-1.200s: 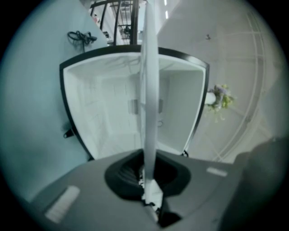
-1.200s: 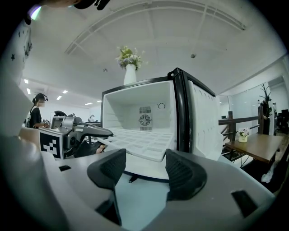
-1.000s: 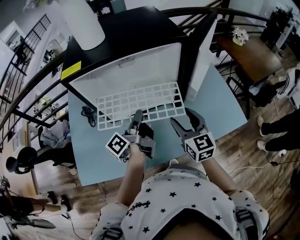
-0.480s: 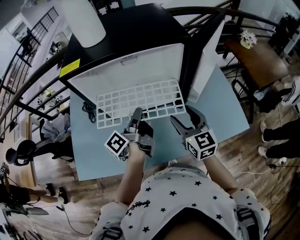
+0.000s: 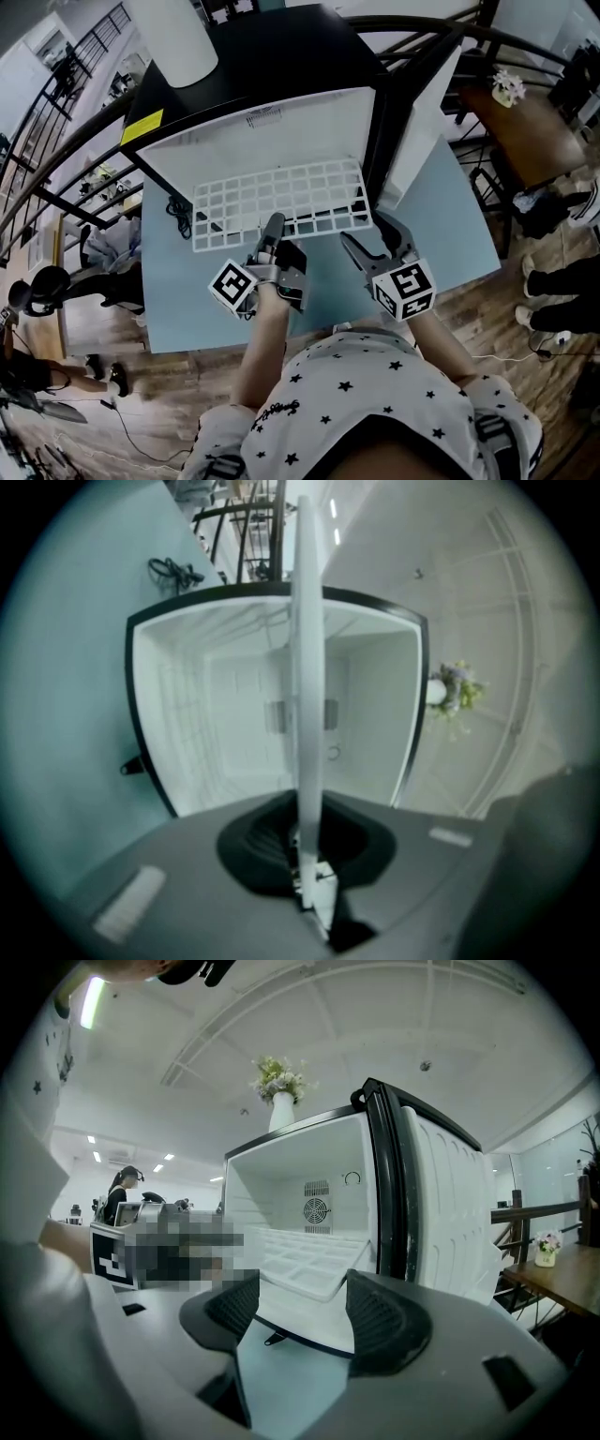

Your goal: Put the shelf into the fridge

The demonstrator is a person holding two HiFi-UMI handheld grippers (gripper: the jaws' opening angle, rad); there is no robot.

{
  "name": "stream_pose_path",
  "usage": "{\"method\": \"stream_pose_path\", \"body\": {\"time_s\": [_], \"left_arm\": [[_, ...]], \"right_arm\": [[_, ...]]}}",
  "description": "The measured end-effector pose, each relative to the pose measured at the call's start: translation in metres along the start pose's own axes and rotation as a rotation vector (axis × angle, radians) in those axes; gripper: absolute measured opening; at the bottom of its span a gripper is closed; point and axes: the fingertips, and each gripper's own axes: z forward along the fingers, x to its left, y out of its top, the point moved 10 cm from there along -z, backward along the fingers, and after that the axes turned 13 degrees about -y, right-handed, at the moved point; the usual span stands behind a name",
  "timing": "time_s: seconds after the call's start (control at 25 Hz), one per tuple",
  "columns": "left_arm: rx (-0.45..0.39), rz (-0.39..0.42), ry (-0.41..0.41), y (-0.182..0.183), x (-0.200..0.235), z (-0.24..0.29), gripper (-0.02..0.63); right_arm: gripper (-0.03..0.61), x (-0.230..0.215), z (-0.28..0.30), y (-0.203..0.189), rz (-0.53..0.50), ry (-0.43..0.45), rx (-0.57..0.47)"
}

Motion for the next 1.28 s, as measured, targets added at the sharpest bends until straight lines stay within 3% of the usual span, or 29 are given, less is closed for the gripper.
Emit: {"method": "stream_pose_path", "body": {"time_s": [0.76,0.92,1.28], "left_arm": [[-0.010,0.056,0.016,-0.002,0.004,0.018,0.035],[0.061,0.186,0.018,-0.001,-0.005,0.020,0.039],[0.197,0.483,0.117,-0.011,-0.022,-0.005,0.106]], "right_arm": [[0.259,-0.023,0.025,0.005,-0.021,0.035,-0.011],[0.259,-0.023,0.024,0.005,-0.010,0.038,-0.024],[0.258,-0.024,0.023,0.005,-0.003,0.035,-0.032]]}}
